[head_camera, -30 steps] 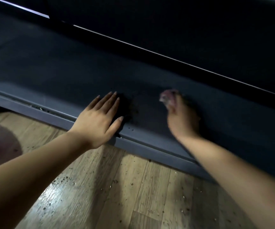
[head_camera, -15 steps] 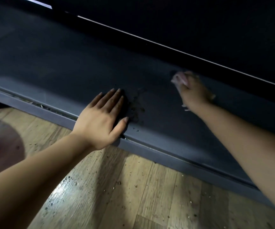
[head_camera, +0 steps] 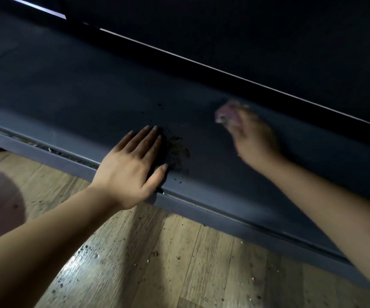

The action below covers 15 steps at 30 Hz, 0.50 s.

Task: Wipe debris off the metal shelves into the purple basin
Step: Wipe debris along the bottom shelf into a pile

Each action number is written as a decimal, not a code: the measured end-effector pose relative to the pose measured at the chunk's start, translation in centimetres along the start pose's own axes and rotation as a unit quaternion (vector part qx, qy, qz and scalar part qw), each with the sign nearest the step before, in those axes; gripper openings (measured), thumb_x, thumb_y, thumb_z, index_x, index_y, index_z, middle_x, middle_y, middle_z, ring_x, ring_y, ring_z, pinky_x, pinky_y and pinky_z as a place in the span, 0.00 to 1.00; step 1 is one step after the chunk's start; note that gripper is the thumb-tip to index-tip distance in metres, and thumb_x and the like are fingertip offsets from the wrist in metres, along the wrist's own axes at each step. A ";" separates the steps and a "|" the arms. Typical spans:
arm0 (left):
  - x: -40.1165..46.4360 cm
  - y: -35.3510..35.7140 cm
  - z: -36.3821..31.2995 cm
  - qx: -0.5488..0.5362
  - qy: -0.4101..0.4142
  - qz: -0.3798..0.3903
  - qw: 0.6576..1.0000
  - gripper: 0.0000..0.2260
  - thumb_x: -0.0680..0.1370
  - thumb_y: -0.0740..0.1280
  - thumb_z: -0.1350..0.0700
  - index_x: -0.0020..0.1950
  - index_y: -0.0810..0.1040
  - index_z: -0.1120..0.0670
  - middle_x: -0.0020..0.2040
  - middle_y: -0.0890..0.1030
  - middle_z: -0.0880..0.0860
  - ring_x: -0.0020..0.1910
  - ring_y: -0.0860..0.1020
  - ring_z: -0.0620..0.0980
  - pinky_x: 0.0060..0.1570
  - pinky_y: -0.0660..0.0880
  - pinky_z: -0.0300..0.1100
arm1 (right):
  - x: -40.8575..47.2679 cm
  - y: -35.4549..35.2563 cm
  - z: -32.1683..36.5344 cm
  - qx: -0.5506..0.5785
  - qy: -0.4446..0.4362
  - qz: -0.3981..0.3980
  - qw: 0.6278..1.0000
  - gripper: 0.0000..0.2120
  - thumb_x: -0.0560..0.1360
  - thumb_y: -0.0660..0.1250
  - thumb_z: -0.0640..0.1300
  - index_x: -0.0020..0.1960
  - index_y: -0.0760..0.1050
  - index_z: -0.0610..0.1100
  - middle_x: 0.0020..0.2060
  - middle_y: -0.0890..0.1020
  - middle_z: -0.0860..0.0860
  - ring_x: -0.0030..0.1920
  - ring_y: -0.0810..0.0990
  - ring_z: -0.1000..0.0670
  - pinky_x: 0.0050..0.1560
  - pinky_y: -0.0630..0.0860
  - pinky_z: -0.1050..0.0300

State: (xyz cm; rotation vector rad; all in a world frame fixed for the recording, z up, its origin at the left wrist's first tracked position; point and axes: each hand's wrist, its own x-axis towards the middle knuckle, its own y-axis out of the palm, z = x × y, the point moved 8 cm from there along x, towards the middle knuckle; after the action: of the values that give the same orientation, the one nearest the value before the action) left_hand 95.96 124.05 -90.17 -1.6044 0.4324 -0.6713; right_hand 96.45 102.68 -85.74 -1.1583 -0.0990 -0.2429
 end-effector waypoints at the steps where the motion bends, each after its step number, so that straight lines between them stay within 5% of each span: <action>1: 0.0 0.0 0.0 0.000 -0.001 0.000 1.000 0.31 0.80 0.48 0.43 0.70 0.68 0.65 0.71 0.68 0.63 0.71 0.66 0.61 0.70 0.53 0.48 | -0.1 -1.0 -2.6 -0.027 0.029 -0.018 0.999 0.15 0.80 0.60 0.42 0.66 0.72 0.44 0.65 0.73 0.44 0.64 0.72 0.42 0.61 0.64 0.56; 6: 0.0 0.1 0.0 -0.005 -0.004 0.003 1.000 0.31 0.80 0.48 0.43 0.71 0.69 0.65 0.71 0.68 0.63 0.71 0.66 0.61 0.70 0.53 0.48 | -2.0 -3.6 -12.8 -0.093 0.215 0.013 0.972 0.20 0.82 0.55 0.50 0.69 0.67 0.41 0.66 0.71 0.39 0.65 0.70 0.38 0.65 0.64 0.49; 11: 0.0 0.2 0.1 -0.008 -0.011 0.008 1.000 0.31 0.80 0.48 0.43 0.72 0.67 0.64 0.72 0.67 0.62 0.72 0.65 0.60 0.71 0.53 0.48 | -0.1 -3.4 -15.4 -0.041 0.315 0.043 0.947 0.31 0.76 0.49 0.68 0.66 0.70 0.48 0.58 0.77 0.39 0.54 0.79 0.37 0.62 0.71 0.39; 14: 0.1 0.1 0.1 -0.014 -0.013 0.001 1.000 0.30 0.80 0.49 0.43 0.71 0.68 0.64 0.71 0.68 0.63 0.71 0.66 0.61 0.70 0.54 0.49 | 2.6 -1.6 -14.5 0.036 0.333 0.076 0.939 0.33 0.79 0.48 0.65 0.74 0.59 0.42 0.69 0.67 0.39 0.69 0.66 0.37 0.70 0.56 0.40; 15: 0.1 0.0 0.1 -0.015 -0.013 -0.002 1.000 0.30 0.80 0.49 0.43 0.71 0.69 0.64 0.71 0.68 0.63 0.71 0.66 0.61 0.70 0.55 0.49 | 3.9 -1.5 -13.5 0.119 0.302 0.034 0.945 0.35 0.78 0.47 0.65 0.75 0.56 0.42 0.72 0.64 0.40 0.72 0.61 0.37 0.68 0.56 0.39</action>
State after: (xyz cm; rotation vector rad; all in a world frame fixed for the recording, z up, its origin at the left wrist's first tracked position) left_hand 96.08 124.05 -90.20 -1.6413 0.4220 -0.6501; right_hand 99.27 89.21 -89.01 -0.8048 0.4422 -0.5020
